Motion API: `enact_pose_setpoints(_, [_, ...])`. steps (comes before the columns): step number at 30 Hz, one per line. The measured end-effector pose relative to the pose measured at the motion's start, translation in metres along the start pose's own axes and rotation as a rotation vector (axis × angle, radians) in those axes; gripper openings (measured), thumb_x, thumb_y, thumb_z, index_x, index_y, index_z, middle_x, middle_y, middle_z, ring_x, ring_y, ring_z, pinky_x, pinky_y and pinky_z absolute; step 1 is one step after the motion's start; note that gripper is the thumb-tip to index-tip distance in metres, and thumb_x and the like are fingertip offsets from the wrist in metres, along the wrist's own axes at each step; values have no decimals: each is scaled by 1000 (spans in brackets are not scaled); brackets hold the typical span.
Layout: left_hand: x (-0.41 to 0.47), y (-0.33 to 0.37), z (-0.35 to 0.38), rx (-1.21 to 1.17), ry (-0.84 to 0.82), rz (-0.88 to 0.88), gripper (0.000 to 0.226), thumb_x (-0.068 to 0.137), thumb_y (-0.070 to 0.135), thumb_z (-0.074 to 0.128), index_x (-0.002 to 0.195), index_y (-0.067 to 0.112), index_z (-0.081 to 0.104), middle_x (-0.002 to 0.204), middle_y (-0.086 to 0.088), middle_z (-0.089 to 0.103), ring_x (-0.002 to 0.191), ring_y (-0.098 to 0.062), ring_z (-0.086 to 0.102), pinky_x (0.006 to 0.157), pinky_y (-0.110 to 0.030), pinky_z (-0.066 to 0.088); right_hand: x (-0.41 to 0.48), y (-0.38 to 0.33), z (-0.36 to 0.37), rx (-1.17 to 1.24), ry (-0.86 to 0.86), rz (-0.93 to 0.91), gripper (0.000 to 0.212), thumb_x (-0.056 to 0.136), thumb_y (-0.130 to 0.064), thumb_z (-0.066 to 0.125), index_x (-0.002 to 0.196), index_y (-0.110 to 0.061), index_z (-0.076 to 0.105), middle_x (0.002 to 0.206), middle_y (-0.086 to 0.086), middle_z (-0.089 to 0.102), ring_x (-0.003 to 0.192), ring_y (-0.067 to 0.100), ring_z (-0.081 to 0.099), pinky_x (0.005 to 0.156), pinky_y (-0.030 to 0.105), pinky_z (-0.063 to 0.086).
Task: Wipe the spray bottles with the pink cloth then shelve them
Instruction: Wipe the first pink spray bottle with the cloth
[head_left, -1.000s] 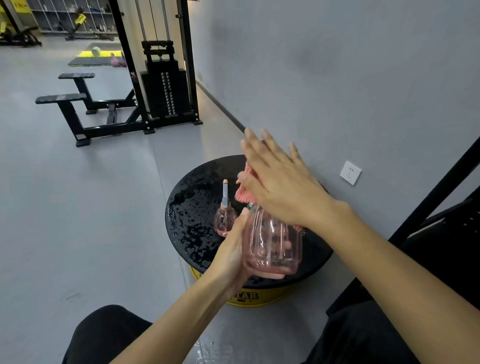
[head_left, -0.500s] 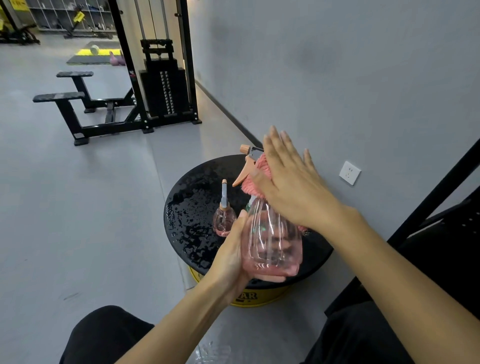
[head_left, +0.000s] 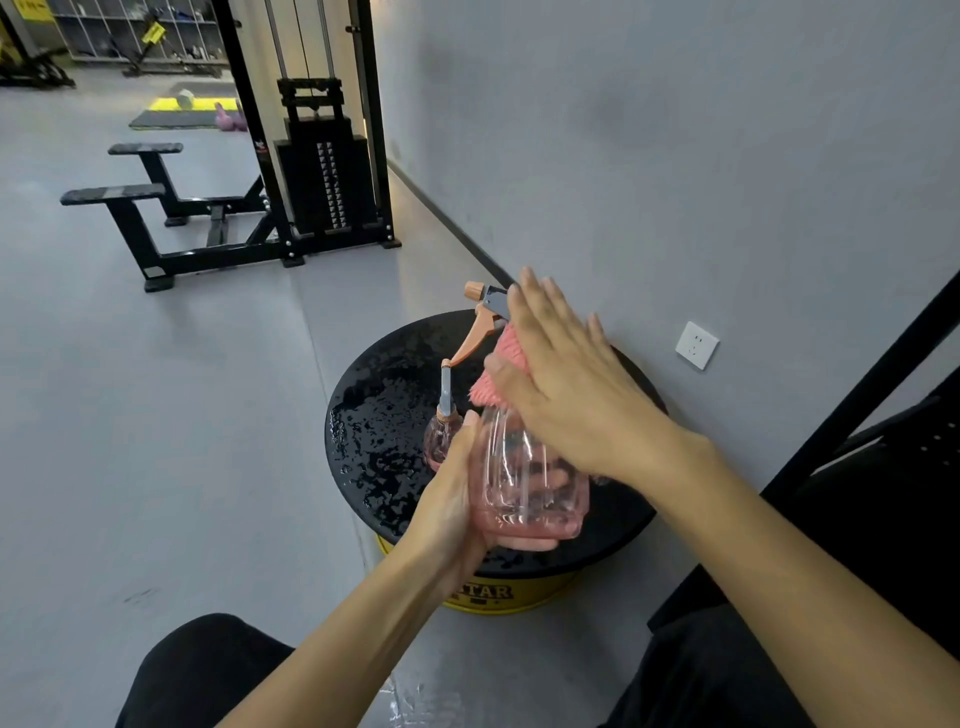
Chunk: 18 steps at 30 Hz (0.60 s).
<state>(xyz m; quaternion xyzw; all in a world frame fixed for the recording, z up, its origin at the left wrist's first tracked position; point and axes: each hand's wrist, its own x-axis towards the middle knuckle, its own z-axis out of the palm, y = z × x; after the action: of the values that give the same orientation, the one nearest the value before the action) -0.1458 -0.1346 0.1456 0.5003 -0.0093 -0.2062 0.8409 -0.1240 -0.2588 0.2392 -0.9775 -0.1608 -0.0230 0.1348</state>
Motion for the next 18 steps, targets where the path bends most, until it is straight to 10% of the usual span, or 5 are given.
enact_pose_setpoints(4, [-1, 1, -7, 10, 49, -12, 57, 84, 60, 39, 115, 20, 66, 95, -8, 78, 76, -31, 75, 64, -49, 62, -20, -7, 10, -8, -35, -82, 68, 100, -53, 13, 154, -23, -16, 158, -11, -30, 143, 4, -31, 121, 40, -15])
enact_pose_setpoints(18, [1, 10, -2, 12, 47, 51, 41, 105, 46, 27, 109, 33, 66, 99, 4, 78, 78, -19, 76, 62, -45, 63, -33, -10, 12, 19, 14, -101, 59, 105, -42, 14, 154, -25, -15, 157, -15, -31, 140, -1, -36, 118, 34, -20])
